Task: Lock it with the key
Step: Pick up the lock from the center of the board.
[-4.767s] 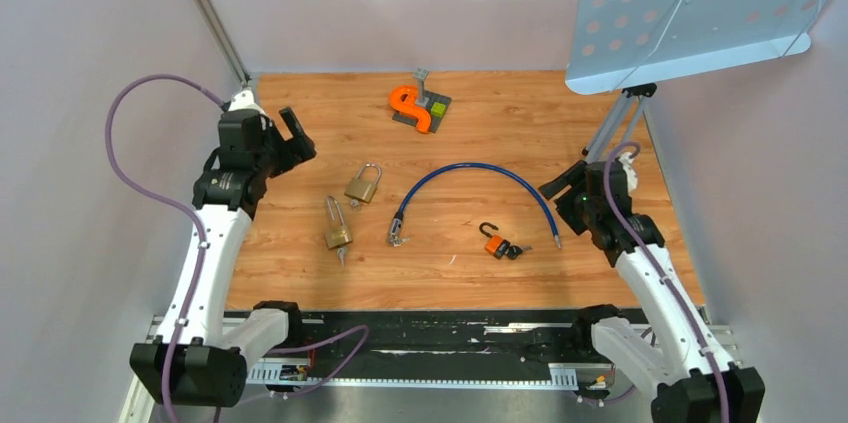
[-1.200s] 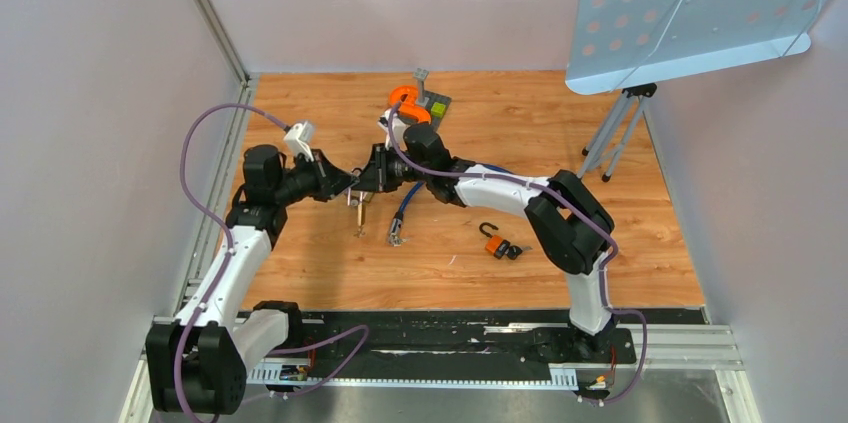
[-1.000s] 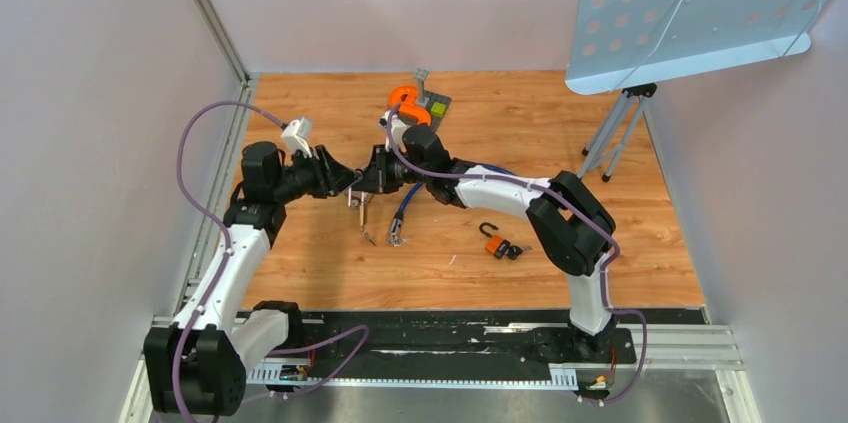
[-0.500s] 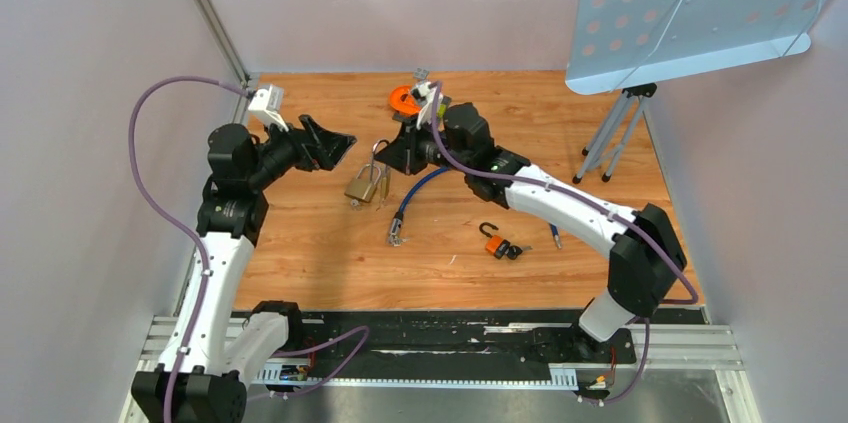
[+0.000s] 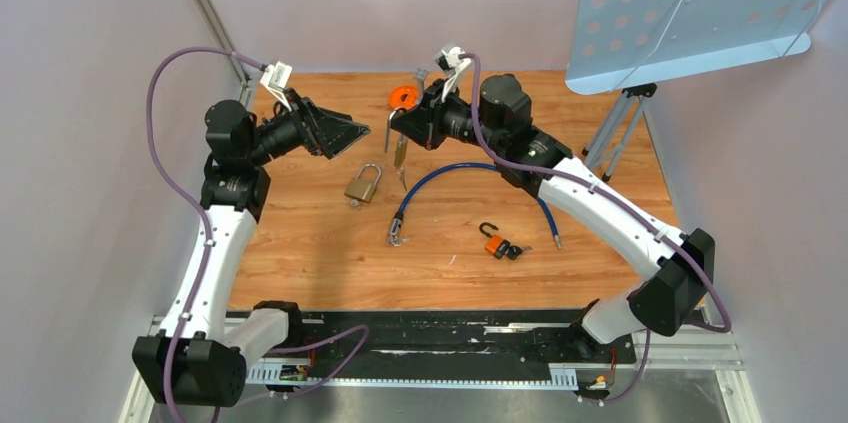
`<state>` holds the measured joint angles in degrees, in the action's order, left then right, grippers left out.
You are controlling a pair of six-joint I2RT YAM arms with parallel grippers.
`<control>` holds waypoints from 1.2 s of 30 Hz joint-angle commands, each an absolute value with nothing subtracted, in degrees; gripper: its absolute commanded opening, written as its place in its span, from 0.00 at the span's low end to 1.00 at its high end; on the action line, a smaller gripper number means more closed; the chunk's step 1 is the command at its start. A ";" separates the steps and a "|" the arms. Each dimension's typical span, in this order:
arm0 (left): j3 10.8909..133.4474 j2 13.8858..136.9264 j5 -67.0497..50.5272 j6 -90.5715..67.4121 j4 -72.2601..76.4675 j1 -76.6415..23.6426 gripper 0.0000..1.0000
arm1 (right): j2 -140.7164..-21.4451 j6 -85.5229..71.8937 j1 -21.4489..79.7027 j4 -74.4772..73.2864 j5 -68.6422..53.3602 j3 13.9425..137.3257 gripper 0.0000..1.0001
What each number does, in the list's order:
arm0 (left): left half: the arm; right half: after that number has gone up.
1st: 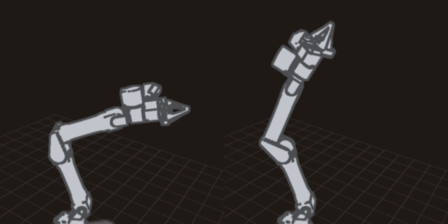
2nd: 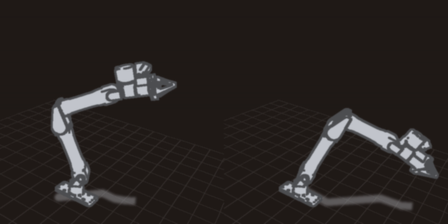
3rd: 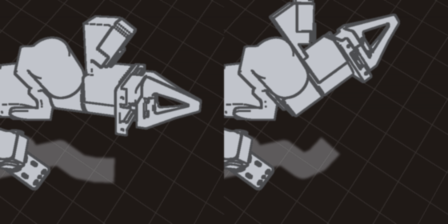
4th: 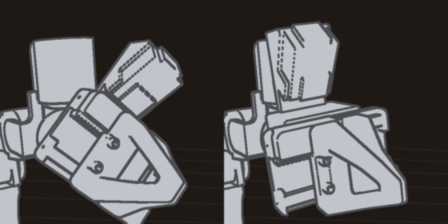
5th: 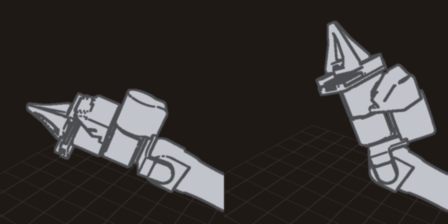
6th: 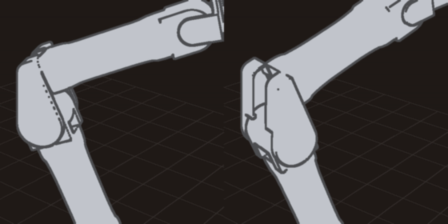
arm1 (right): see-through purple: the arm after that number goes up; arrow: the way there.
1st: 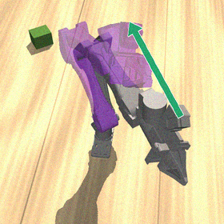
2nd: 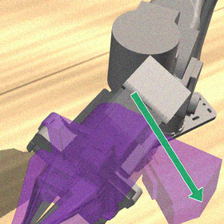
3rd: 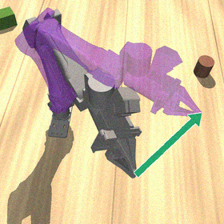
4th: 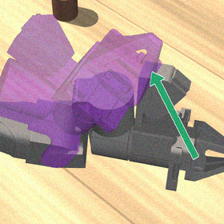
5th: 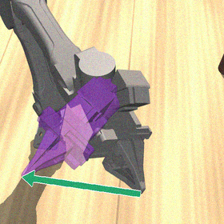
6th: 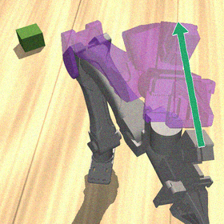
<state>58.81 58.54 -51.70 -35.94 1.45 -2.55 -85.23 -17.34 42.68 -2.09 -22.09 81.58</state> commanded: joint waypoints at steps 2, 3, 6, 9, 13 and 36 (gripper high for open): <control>57.01 60.39 -56.53 -42.21 12.82 -2.57 0.99 | -81.53 -20.52 42.89 2.21 -13.03 87.74 0.00; 56.28 60.12 -56.04 -42.29 15.09 -2.62 0.99 | -81.85 -22.21 42.89 2.22 -10.96 88.22 0.00; 52.26 57.69 -51.95 -40.53 20.16 -2.98 0.99 | -83.39 -28.24 42.95 1.08 -5.98 90.56 0.00; 49.30 55.72 -48.14 -36.45 26.12 -5.32 1.00 | -85.48 -36.63 42.98 -2.57 -0.50 94.02 0.00; 45.58 56.39 -42.80 -34.16 38.36 -9.99 0.98 | -88.21 -45.88 43.04 -7.04 4.85 99.24 0.00; 43.99 68.32 -30.67 -27.96 60.77 -18.72 0.70 | -90.85 -66.73 44.14 -10.37 7.40 104.09 0.00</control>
